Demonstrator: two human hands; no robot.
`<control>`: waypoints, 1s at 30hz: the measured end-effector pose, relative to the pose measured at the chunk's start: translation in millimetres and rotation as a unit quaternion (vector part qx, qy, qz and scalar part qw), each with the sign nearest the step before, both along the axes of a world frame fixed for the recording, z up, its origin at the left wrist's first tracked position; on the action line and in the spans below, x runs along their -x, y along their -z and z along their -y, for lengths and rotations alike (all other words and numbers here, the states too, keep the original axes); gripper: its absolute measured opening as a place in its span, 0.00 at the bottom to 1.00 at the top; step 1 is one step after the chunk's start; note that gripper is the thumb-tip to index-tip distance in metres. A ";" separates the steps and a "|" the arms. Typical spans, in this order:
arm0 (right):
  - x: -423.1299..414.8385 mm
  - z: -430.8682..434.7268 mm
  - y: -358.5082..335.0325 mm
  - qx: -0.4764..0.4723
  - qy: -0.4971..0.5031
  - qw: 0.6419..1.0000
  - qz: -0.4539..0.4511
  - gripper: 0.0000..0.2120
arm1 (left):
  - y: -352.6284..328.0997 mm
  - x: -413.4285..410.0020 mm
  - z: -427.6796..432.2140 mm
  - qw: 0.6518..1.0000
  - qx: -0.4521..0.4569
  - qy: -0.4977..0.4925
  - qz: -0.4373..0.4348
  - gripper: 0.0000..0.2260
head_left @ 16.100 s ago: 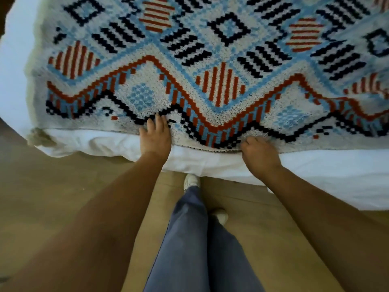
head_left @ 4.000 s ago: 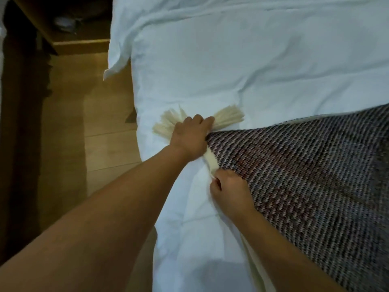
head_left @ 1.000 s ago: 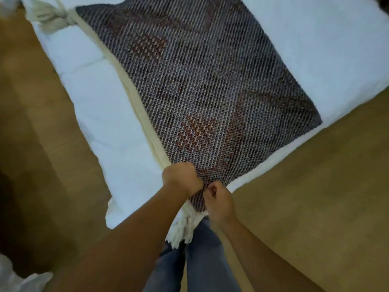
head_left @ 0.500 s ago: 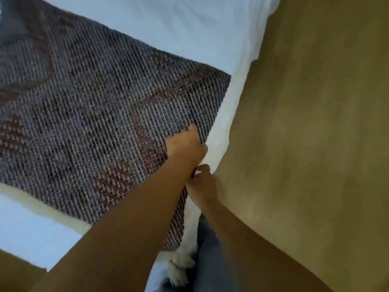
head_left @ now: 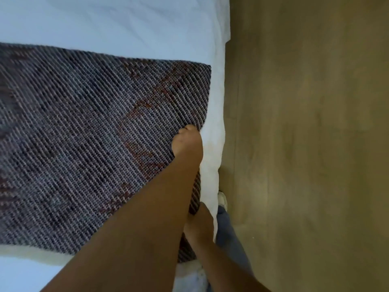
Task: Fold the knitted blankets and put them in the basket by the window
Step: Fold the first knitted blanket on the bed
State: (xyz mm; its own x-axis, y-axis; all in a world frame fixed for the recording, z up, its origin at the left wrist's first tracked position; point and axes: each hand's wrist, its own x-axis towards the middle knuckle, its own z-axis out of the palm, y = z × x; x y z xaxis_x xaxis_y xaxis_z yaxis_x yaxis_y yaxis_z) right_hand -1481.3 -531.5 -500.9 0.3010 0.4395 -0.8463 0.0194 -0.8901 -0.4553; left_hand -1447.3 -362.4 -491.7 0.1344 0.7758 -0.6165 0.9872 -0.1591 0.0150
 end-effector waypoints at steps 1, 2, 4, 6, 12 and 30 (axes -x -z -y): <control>11.3 1.3 -2.4 0.006 0.006 0.999 0.048 0.14 | -5.8 7.1 -2.9 0.999 -0.012 0.001 0.029 0.18; 21.0 -1.0 -6.8 0.005 0.028 0.996 0.090 0.17 | -12.2 14.7 -6.2 0.998 -0.023 -0.008 0.063 0.14; 42.5 -3.0 -17.4 -0.007 0.050 0.989 0.142 0.17 | -25.7 33.5 -11.3 0.988 -0.035 -0.047 0.142 0.11; 61.7 -5.2 -30.1 -0.018 0.064 0.981 0.182 0.16 | -36.6 55.9 -12.6 0.970 -0.038 -0.090 0.222 0.10; 132.3 -9.4 -68.1 -0.082 0.058 0.976 0.195 0.09 | -65.2 137.0 -25.0 0.901 -0.003 -0.237 0.363 0.13; 282.0 -99.1 -66.2 -0.263 -0.070 0.950 0.152 0.06 | -60.0 288.7 -120.4 0.903 -0.052 -0.230 0.359 0.04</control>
State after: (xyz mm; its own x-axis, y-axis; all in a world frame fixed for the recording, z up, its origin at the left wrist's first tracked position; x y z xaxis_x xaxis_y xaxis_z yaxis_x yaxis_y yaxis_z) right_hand -1763.3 -432.4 -434.7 0.4042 0.8310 -0.3823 0.3226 -0.5206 -0.7905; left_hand -1736.0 -241.9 -431.6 0.1187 0.9004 -0.4187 0.6903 0.2282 0.6866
